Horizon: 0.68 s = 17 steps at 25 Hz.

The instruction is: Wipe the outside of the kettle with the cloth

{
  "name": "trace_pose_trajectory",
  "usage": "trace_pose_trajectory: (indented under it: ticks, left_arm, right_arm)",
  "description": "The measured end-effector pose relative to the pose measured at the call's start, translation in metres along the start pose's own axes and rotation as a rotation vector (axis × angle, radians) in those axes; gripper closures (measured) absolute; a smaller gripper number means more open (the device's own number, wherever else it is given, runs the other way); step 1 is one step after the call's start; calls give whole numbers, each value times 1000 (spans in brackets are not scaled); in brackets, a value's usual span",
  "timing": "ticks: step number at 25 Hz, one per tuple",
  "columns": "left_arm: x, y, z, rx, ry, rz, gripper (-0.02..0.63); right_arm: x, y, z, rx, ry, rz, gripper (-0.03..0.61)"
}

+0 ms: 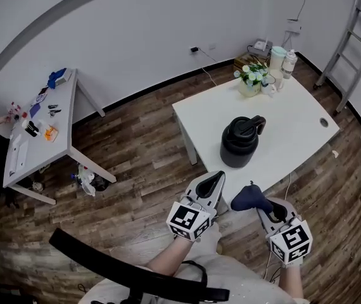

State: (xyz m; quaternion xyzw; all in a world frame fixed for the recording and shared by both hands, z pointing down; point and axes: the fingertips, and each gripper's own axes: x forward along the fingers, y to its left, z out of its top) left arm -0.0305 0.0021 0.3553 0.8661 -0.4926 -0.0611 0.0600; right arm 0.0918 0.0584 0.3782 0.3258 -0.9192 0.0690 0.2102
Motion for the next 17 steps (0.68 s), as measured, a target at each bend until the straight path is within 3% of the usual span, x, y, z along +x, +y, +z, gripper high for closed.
trace_pose_trajectory:
  ticks: [17]
  left_arm:
    - [-2,4,0,1,-3,35,606]
  right_arm:
    - [6,-4,0,19,-12,-4,517]
